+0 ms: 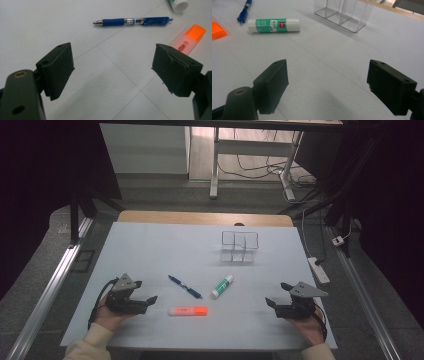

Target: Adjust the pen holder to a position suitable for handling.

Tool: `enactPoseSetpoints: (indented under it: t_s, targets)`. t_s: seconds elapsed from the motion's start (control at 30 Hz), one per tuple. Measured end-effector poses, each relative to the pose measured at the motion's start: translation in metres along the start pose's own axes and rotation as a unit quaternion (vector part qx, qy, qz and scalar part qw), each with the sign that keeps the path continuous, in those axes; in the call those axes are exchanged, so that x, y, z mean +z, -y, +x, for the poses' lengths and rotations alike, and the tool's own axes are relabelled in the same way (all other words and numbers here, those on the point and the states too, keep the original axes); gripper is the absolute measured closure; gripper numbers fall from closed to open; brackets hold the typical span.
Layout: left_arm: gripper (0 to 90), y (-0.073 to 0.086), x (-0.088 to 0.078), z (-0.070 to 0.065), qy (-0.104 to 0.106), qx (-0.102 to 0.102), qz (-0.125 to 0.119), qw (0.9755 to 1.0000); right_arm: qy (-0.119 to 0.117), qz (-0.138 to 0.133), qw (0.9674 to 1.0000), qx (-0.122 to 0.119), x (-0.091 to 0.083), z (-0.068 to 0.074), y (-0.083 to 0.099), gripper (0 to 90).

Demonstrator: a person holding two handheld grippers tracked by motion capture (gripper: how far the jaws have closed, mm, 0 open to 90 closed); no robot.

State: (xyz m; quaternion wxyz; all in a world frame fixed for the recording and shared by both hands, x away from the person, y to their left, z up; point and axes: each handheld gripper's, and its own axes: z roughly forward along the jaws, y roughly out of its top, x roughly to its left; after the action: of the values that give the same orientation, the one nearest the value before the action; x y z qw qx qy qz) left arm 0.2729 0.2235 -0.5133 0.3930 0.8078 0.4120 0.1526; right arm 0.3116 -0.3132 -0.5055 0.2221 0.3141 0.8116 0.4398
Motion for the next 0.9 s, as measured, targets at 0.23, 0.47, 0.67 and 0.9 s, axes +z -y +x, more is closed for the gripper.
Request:
enactPoseSetpoints:
  t_s: [0.23,0.47,0.67,0.9]
  targets:
    - [17.3,0.0003,-0.0021,-0.0002,0.0,0.002,-0.007,1.0,-0.008,0.004,0.9999,-0.007,0.0013,0.0015,-0.0008,18.7]
    - [17.1,0.0004,-0.003,-0.0012,0.003,0.003,-0.011,0.9999,-0.012,0.013,0.9998,0.002,0.0016,-0.0023,0.0001,21.6]
    - [17.2,0.0003,-0.0031,-0.0005,0.004,0.004,-0.014,0.9999,-0.012,0.018,0.9997,-0.004,0.0026,-0.0008,0.0008,21.5]
    - [17.2,0.0001,-0.0026,-0.0006,0.002,0.005,-0.014,0.9999,-0.01,0.02,0.9998,-0.002,0.0052,-0.0002,-0.0008,21.6]
